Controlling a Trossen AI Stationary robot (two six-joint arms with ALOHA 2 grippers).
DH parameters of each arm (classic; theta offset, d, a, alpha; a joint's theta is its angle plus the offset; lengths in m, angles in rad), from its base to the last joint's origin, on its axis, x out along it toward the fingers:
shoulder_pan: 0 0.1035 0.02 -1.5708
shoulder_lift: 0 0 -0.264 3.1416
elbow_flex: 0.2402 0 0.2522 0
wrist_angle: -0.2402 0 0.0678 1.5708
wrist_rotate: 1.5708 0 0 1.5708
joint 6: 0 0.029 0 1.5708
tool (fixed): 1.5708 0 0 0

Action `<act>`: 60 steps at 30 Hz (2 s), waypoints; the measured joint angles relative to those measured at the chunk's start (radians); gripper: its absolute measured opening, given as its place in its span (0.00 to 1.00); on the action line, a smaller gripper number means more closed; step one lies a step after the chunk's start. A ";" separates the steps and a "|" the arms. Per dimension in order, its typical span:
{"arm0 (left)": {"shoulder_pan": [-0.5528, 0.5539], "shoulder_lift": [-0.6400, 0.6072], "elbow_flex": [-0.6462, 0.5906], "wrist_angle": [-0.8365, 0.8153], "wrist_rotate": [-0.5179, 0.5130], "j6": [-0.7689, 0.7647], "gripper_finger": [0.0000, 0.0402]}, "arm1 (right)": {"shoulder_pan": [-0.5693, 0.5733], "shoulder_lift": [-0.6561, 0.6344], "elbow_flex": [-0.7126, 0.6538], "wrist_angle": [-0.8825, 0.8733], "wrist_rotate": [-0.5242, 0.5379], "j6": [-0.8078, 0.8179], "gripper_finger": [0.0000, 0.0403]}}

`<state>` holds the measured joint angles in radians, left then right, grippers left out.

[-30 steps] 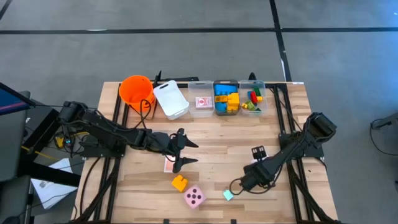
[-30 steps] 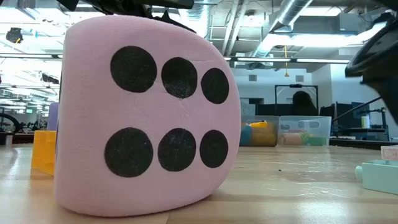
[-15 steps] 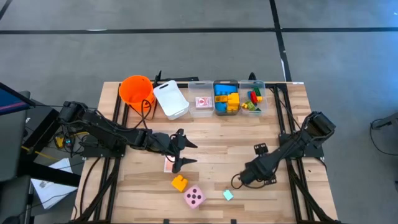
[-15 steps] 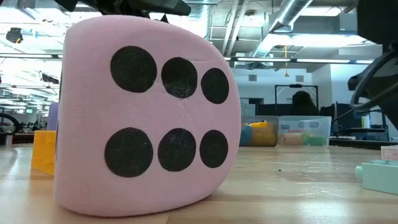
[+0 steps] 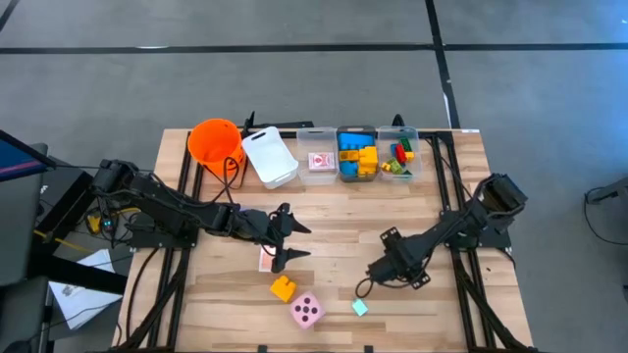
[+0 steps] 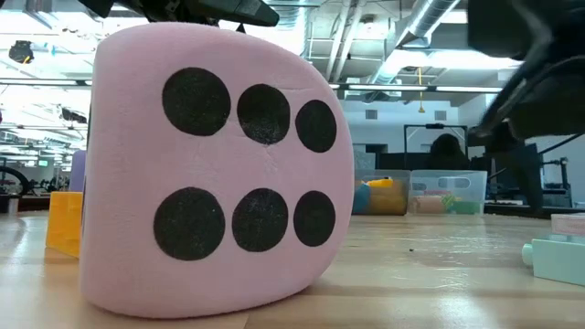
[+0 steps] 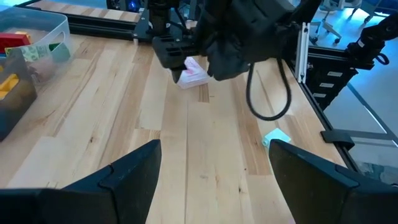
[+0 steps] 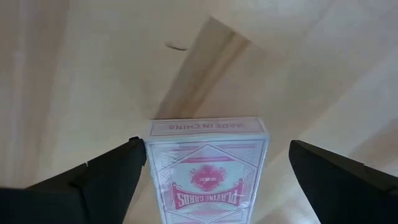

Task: Pick & Place Toys
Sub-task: Put the red deck of cards into the left transparent bin

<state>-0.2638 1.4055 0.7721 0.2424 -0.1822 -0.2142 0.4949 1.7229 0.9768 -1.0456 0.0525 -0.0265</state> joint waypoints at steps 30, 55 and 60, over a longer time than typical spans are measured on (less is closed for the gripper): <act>0.000 0.000 0.000 -0.041 0.003 -0.001 0.73 | -0.016 -0.006 -0.118 0.064 -0.072 0.058 0.92; 0.001 -0.007 0.000 -0.043 0.000 -0.001 0.73 | -0.038 0.002 0.039 -0.018 -0.052 0.222 0.74; 0.004 -0.042 0.000 -0.043 0.000 0.082 0.73 | -0.090 0.000 0.151 -0.011 -0.053 0.474 0.74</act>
<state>-0.2596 1.3636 0.7716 0.1995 -0.1825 -0.1324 0.4048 1.7228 1.1281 -1.0567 -0.0010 0.4472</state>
